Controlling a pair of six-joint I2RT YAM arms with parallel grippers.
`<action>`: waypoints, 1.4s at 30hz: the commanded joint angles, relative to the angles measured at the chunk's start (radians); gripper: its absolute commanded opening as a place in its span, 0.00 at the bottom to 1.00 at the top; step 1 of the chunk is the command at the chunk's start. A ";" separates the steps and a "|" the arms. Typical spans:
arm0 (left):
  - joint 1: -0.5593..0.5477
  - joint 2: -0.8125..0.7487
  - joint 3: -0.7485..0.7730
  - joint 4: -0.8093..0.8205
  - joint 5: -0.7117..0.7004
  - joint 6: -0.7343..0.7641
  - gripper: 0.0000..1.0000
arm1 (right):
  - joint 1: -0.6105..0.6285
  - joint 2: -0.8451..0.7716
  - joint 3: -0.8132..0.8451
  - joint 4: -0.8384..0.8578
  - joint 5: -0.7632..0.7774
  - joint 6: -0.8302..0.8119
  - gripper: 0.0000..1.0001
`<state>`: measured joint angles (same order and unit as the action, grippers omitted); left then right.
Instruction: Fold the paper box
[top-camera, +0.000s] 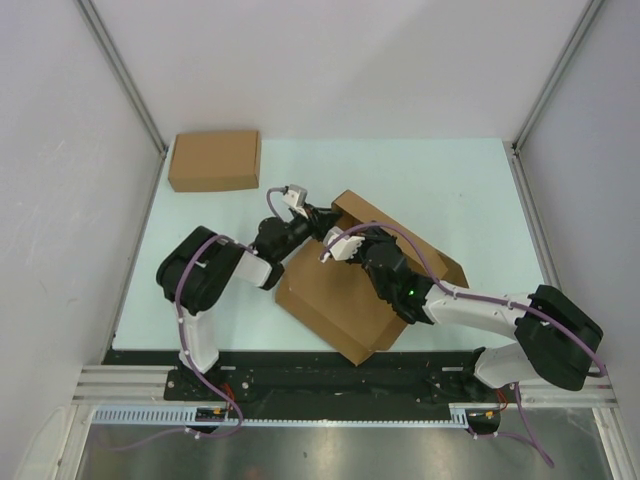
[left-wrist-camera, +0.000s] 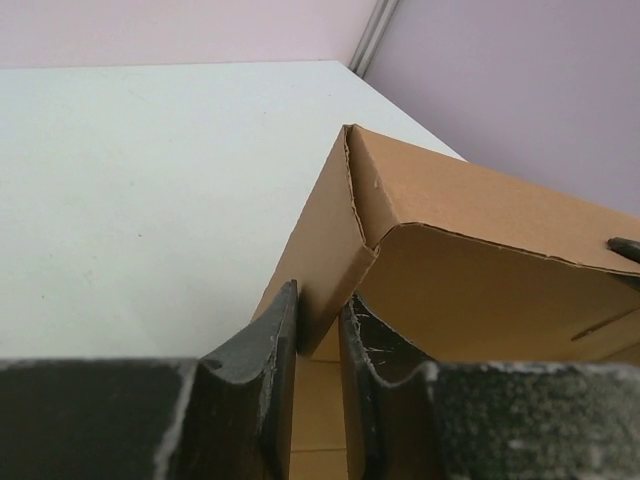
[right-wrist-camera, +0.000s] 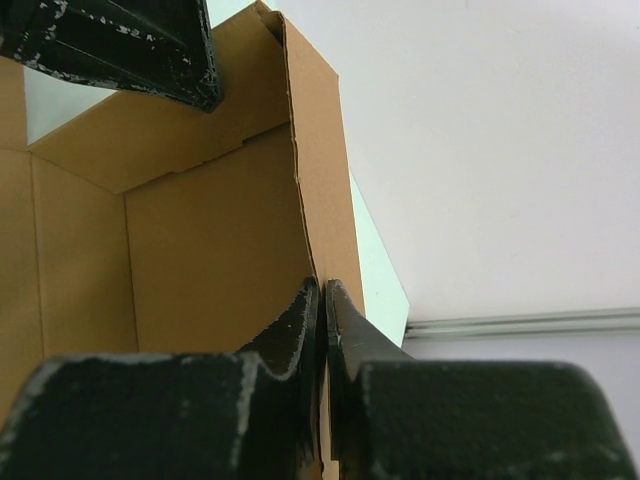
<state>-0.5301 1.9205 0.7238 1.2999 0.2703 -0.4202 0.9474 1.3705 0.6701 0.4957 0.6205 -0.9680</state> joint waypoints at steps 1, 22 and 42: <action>-0.013 -0.017 -0.012 0.111 -0.104 0.009 0.20 | 0.031 0.010 -0.001 -0.091 -0.084 0.084 0.05; -0.090 -0.052 -0.007 0.039 -0.345 0.098 0.19 | 0.069 -0.008 0.065 -0.069 -0.016 0.109 0.51; -0.128 -0.084 -0.026 0.053 -0.416 0.159 0.20 | -0.008 -0.139 0.253 -0.061 -0.025 0.483 0.52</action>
<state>-0.6392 1.8957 0.7036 1.2991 -0.1032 -0.3054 1.0092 1.2381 0.8677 0.4427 0.6193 -0.6910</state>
